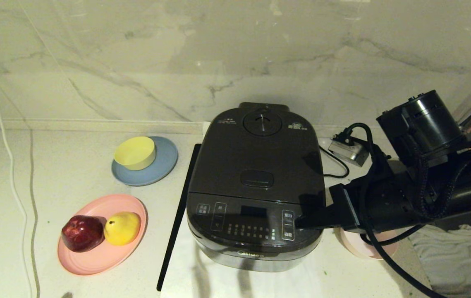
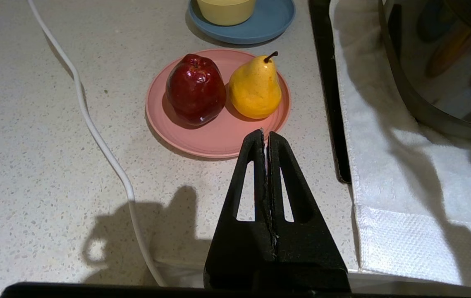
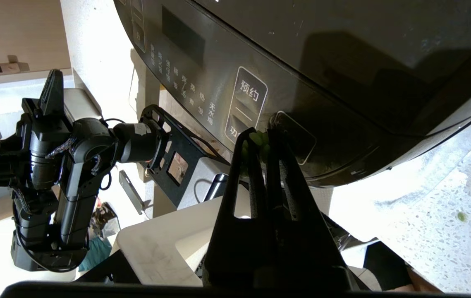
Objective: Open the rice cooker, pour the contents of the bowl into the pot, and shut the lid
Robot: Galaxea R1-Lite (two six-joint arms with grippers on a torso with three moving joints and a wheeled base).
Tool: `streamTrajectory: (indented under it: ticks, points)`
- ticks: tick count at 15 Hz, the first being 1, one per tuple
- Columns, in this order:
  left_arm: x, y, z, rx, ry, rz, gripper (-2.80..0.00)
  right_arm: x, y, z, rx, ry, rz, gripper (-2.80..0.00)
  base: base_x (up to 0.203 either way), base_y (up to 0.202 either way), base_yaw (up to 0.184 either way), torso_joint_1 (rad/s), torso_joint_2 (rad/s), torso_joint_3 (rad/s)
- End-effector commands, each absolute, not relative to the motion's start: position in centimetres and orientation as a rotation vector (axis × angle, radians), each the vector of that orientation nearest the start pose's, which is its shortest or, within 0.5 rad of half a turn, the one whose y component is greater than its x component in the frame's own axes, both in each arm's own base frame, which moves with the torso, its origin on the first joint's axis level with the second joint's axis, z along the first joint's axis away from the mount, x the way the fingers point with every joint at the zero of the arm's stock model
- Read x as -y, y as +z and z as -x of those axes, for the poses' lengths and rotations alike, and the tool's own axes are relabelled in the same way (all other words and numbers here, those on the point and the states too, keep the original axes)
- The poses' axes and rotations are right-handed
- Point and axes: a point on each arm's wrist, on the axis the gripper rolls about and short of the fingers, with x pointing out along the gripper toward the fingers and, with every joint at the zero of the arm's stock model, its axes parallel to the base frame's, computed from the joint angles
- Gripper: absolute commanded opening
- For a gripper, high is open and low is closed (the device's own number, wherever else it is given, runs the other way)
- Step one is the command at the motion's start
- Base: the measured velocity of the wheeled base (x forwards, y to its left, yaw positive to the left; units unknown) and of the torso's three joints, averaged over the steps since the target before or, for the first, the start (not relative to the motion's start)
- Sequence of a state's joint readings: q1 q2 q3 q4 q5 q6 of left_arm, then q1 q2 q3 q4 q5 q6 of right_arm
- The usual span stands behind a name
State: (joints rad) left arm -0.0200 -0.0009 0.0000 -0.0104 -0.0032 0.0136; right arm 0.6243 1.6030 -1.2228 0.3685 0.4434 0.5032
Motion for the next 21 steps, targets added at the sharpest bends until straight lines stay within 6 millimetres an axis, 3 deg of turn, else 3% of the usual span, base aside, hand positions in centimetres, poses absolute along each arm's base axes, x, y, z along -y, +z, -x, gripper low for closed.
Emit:
streamTrajectory:
  ticks: [1, 16, 21]
  points:
    - [0.0, 7.4, 2.2, 0.005, -0.023, -0.014, -2.80, -16.8, 23.3, -21.7, -1.034, 0.787, -0.362, -2.80, 0.000, 0.000, 0.000, 0.000, 0.00, 0.000]
    - [0.0, 7.4, 2.2, 0.005, -0.023, -0.014, -2.80, -17.0, 22.6, -22.2, -1.034, 0.780, -0.365, -2.80, 0.000, 0.000, 0.000, 0.000, 0.00, 0.000]
    - [0.0, 7.4, 2.2, 0.005, -0.023, -0.014, -2.80, -16.1, 24.9, -21.4, -0.952, 0.801, -0.390, -2.80, 0.000, 0.000, 0.000, 0.000, 0.00, 0.000]
